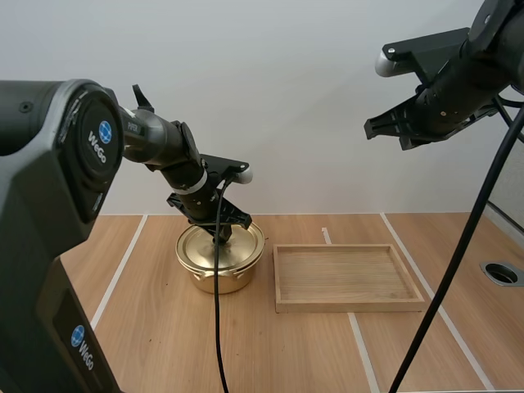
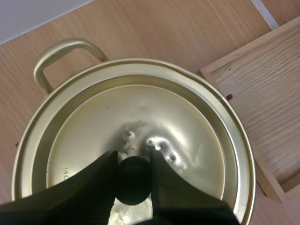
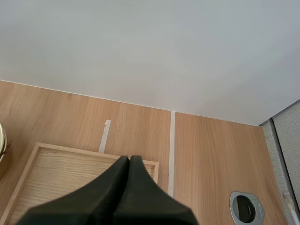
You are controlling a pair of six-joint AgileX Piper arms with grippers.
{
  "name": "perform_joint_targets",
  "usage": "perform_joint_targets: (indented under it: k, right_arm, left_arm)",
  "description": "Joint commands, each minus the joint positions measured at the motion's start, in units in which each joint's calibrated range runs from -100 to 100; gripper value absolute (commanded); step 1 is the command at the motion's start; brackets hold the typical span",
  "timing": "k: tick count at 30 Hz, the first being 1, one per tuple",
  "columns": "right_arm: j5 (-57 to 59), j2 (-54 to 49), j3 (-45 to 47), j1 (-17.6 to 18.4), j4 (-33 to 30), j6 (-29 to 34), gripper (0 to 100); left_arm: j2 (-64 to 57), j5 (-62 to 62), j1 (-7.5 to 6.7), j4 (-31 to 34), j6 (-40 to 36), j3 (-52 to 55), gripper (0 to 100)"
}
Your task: Open the pot, put the grape inside, and close it
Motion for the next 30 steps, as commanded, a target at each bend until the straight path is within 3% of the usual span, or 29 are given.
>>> perform_joint_targets:
  k: [1,4,6,8,17,30]
  right_arm:
    - [0.19,-0.86,0.07,-0.23,0.22,-0.93,0]
    - [0.19,-0.86,0.07,-0.23,0.22,-0.93,0]
    - [0.19,-0.86,0.07,-0.23,0.22,-0.93,0]
    - [0.37,-0.86,0.07,-0.23,0.16,-0.93,0]
    - [0.96,-0.86,0.07,-0.23,0.16,-0.98,0]
    - [1.66,-0.86,0.07,-0.23,0.27,-0.98,0]
  left_arm:
    - [0.68,0.97,-0.11,-0.01,-0.14,0.08,41]
    - [0.68,0.81,-0.11,-0.01,-0.14,0.08,75]
    - [0.68,0.81,-0.11,-0.01,-0.14,0.08,90]
    - [0.68,0.81,-0.11,-0.01,0.19,0.08,98]
    - [-0.19,2.29,-0.11,-0.01,0.65,-3.44,99]
    - [-9.73,15.08,-0.11,1.48,-0.81,-21.64,99]
